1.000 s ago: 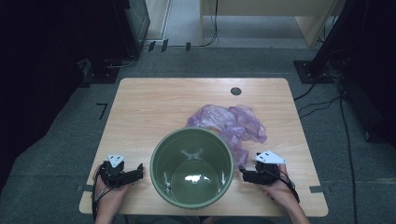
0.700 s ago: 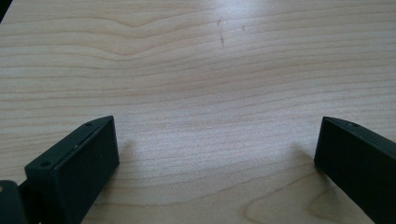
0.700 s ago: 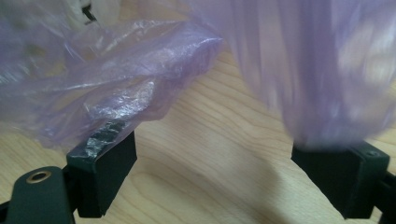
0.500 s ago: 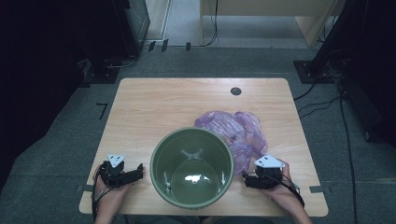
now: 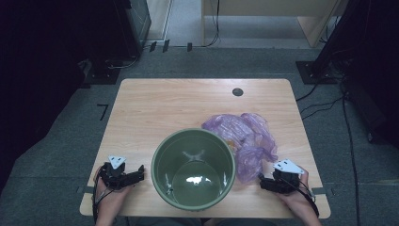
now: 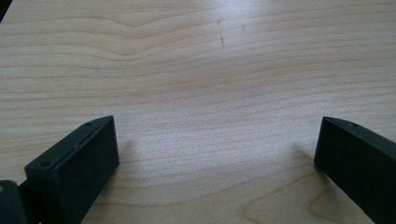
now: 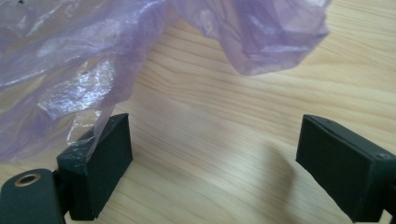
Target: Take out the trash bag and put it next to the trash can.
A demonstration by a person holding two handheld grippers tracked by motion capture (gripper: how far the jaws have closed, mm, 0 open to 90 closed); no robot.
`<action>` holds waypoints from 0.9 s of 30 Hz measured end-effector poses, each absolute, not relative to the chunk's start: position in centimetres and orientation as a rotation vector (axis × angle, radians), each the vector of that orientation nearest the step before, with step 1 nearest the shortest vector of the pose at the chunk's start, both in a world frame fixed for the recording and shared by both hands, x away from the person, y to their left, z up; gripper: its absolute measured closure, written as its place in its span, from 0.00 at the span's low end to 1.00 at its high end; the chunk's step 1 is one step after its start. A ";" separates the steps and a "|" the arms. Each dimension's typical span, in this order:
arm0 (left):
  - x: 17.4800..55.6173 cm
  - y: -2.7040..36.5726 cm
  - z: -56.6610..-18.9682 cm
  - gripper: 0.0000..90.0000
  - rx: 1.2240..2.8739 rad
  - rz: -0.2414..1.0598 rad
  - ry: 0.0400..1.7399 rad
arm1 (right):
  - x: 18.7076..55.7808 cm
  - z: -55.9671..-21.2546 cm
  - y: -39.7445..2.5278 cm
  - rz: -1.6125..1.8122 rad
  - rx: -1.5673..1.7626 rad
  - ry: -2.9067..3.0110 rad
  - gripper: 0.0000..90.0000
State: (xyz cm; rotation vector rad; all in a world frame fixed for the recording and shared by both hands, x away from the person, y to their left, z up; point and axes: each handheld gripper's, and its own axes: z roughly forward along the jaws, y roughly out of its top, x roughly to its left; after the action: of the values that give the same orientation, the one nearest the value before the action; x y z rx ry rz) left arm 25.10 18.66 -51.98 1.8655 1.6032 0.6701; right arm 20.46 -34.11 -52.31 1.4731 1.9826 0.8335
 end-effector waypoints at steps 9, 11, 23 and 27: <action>25.1 18.7 -52.0 0.00 1.866 0.670 1.603 | 20.3 -52.3 -36.6 0.790 1.544 1.895 0.11; 25.1 18.7 -52.0 0.00 1.866 0.670 1.603 | 20.2 -52.3 -37.1 0.775 1.557 1.874 0.11; 25.1 18.7 -52.0 0.00 1.865 0.670 1.603 | 19.5 -52.4 -40.2 0.751 1.645 1.785 0.11; 25.1 18.7 -52.0 0.00 1.865 0.670 1.603 | 19.5 -52.4 -40.3 0.748 1.654 1.780 0.11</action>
State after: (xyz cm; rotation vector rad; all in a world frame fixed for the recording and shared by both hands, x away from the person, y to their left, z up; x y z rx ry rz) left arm 25.10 18.66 -51.98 1.8654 1.6032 0.6696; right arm 19.46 -40.34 -52.42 1.6542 1.7796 0.7484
